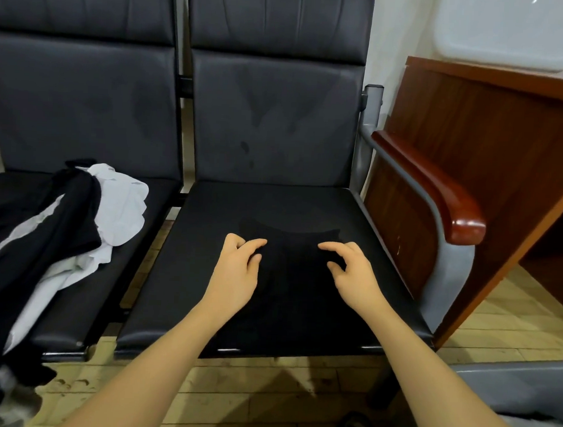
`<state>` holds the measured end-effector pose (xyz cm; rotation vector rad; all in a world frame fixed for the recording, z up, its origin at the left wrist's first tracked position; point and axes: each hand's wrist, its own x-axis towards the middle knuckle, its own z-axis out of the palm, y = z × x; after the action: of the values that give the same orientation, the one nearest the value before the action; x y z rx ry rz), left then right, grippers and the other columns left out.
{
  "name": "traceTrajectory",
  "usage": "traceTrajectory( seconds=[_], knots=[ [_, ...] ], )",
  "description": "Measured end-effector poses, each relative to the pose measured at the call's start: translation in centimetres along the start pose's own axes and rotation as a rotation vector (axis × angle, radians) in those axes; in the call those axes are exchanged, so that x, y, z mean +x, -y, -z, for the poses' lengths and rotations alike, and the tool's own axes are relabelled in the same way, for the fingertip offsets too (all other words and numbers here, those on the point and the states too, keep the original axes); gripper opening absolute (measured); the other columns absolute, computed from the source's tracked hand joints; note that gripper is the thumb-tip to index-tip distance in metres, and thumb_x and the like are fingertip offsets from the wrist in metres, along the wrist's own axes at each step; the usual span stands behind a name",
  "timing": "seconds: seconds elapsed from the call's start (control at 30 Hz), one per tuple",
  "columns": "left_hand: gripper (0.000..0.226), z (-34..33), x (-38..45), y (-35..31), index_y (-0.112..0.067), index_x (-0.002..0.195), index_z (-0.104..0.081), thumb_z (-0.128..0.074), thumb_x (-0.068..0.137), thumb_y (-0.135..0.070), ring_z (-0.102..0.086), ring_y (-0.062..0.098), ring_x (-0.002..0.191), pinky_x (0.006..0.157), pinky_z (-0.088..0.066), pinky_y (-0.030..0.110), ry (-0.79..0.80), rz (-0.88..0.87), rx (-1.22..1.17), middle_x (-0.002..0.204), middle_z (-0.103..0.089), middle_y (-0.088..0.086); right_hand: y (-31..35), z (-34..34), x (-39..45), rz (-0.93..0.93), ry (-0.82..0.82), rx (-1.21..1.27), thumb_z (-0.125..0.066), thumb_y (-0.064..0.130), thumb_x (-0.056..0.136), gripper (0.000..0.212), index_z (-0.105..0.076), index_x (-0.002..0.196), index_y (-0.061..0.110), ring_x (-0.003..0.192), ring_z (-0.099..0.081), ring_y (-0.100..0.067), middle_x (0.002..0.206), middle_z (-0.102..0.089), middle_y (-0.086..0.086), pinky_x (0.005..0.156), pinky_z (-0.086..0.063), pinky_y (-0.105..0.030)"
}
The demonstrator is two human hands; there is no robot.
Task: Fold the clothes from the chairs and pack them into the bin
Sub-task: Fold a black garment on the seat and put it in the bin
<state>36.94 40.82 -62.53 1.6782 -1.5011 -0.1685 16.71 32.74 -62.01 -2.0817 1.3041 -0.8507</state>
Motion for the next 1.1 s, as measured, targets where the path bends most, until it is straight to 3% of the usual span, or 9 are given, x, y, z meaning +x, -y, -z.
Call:
traceTrajectory(
  seconds=[0.13,0.27,0.33,0.43,0.6,0.8,0.97,1.1],
  knots=[
    [0.039,1.4,-1.4,-2.9,-0.013,0.135,-0.05,-0.05,0.096,-0.011,-0.042,0.002,0.073,0.072,-0.035,0.002,-0.04,-0.057,-0.028,0.096,-0.035,-0.004,2.3,2.1,-1.9,0.087,-0.145,0.008,-0.053,-0.002,0.092,0.037,-0.059,0.12,0.02,0.102,-0.045,-0.003,0.111,-0.047,0.005,0.081,-0.03,0.005],
    [0.04,3.1,-1.9,-6.0,-0.012,0.135,-0.051,-0.053,0.095,-0.01,-0.041,-0.007,0.074,0.071,-0.034,0.001,-0.105,-0.101,-0.091,0.095,-0.034,-0.004,4.4,5.0,-4.1,0.148,-0.227,0.019,-0.053,-0.002,0.092,0.038,-0.056,0.125,0.016,0.09,-0.045,0.007,0.109,-0.043,0.004,0.08,-0.033,0.001],
    [0.041,3.7,-1.7,-7.6,-0.014,0.135,-0.05,-0.054,0.094,-0.012,-0.042,-0.002,0.073,0.07,-0.034,0.001,-0.098,-0.14,-0.092,0.095,-0.035,-0.005,5.2,6.8,-5.1,0.178,-0.252,-0.019,-0.054,-0.002,0.092,0.039,-0.054,0.127,0.014,0.084,-0.046,0.009,0.107,-0.043,0.001,0.075,-0.037,-0.002],
    [0.042,4.1,-1.2,-10.4,-0.015,0.136,-0.05,-0.055,0.094,-0.014,-0.043,0.004,0.071,0.069,-0.038,0.008,-0.062,-0.226,-0.066,0.097,-0.037,-0.005,6.2,9.9,-6.3,0.181,-0.284,-0.071,-0.055,-0.001,0.092,0.042,-0.052,0.131,0.013,0.077,-0.048,-0.005,0.107,-0.043,-0.001,0.071,-0.04,-0.007],
    [0.042,3.1,-0.5,-16.0,-0.015,0.136,-0.049,-0.054,0.095,-0.017,-0.042,0.006,0.068,0.071,-0.047,0.025,0.004,-0.355,-0.09,0.098,-0.036,-0.005,6.4,15.2,-9.2,0.117,-0.362,-0.17,-0.054,0.002,0.093,0.045,-0.047,0.136,0.015,0.08,-0.044,-0.002,0.111,-0.038,0.001,0.075,-0.033,0.001],
    [0.042,-2.4,-1.3,-21.2,-0.014,0.137,-0.048,-0.053,0.095,-0.017,-0.046,0.01,0.073,0.07,-0.051,0.032,0.146,-0.463,-0.111,0.101,-0.037,-0.004,2.2,20.7,-13.9,-0.019,-0.411,-0.29,-0.056,0.005,0.092,0.046,-0.045,0.137,0.013,0.079,-0.043,0.002,0.111,-0.037,0.003,0.077,-0.033,-0.004],
    [0.042,-9.7,-2.8,-24.5,-0.014,0.137,-0.048,-0.051,0.096,-0.017,-0.045,0.012,0.076,0.072,-0.051,0.036,0.288,-0.521,-0.12,0.099,-0.036,-0.003,-3.8,24.1,-17.1,-0.186,-0.386,-0.323,-0.055,0.01,0.094,0.051,-0.039,0.142,0.015,0.086,-0.045,-0.009,0.116,-0.034,0.003,0.08,-0.031,-0.01],
    [0.041,-17.2,-4.6,-25.9,-0.011,0.138,-0.046,-0.05,0.097,-0.014,-0.041,0.008,0.079,0.078,-0.038,0.016,0.437,-0.516,-0.18,0.096,-0.035,-0.003,-10.6,26.3,-19.4,-0.307,-0.337,-0.319,-0.054,0.01,0.095,0.052,-0.037,0.144,0.015,0.084,-0.044,-0.004,0.117,-0.03,0.005,0.078,-0.031,-0.009]
  ],
)
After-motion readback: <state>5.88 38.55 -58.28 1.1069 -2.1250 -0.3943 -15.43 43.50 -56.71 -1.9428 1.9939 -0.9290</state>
